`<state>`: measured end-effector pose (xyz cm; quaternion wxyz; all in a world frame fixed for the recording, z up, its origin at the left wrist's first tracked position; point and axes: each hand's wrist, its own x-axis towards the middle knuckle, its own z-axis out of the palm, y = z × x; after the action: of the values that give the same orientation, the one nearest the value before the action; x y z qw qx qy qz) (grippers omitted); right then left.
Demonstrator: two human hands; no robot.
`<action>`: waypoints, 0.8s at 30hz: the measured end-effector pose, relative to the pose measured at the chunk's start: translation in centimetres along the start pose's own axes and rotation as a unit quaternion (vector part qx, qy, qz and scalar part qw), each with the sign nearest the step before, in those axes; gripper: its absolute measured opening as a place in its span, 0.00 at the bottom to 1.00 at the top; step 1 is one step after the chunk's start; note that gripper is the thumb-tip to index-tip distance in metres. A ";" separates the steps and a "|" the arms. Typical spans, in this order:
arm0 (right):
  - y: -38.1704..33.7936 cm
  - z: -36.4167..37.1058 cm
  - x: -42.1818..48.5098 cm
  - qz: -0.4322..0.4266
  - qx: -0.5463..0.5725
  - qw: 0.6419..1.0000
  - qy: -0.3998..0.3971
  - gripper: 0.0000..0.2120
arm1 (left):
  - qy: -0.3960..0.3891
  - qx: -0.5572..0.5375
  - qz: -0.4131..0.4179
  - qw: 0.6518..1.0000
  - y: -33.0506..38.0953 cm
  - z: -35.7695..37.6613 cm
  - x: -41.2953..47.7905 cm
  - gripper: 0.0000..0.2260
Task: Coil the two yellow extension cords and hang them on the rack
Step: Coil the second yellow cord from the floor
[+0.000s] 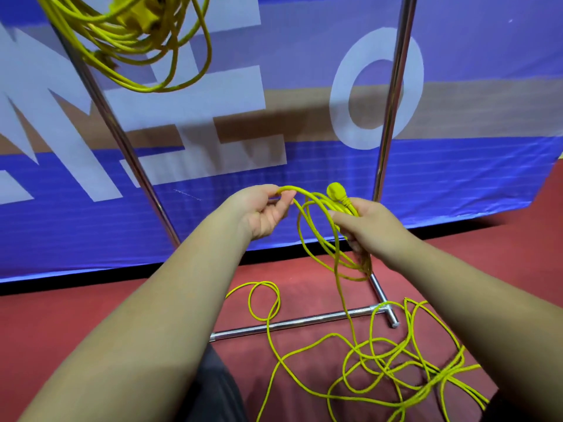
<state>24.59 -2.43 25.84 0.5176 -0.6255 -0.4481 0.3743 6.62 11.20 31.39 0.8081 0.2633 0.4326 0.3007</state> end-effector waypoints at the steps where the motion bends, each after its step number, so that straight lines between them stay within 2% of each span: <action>1: 0.2 0.4 0.0 0.009 0.012 1.000 -0.011 0.12 | 0.004 -0.013 0.005 1.000 0.1 -0.1 0.0 0.07; 4: 0.3 1.0 0.0 0.029 0.041 0.998 -0.023 0.10 | 0.016 -0.032 0.008 0.999 0.2 -0.4 0.3 0.09; 10: 0.1 0.9 0.2 0.017 0.051 0.998 -0.017 0.06 | 0.032 -0.027 -0.003 0.999 -0.1 -0.6 0.6 0.06; 13: 0.1 1.0 0.2 0.030 0.114 0.992 -0.050 0.03 | 0.031 -0.043 0.000 0.999 -0.2 -0.7 0.4 0.05; 16: -0.2 1.5 -0.3 0.063 0.151 0.983 -0.079 0.04 | 0.031 -0.051 0.022 0.998 -0.5 -0.6 0.1 0.13; 19: -0.1 1.9 -0.5 0.061 0.139 0.986 -0.075 0.09 | 0.024 0.001 0.054 0.998 -1.1 -0.5 0.0 0.18; 22: 0.0 2.4 -0.4 0.044 0.151 0.988 -0.008 0.06 | 0.007 0.085 0.063 0.994 -2.2 -0.4 -0.1 0.14; 24: -0.2 2.5 -0.3 0.033 0.174 0.984 0.028 0.06 | 0.041 0.197 0.090 0.975 -2.8 -0.2 0.2 0.14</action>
<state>22.10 -1.89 25.53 0.6187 -0.5504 -0.3404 0.4454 7.26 9.46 29.24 0.6917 0.4425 0.4908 0.2914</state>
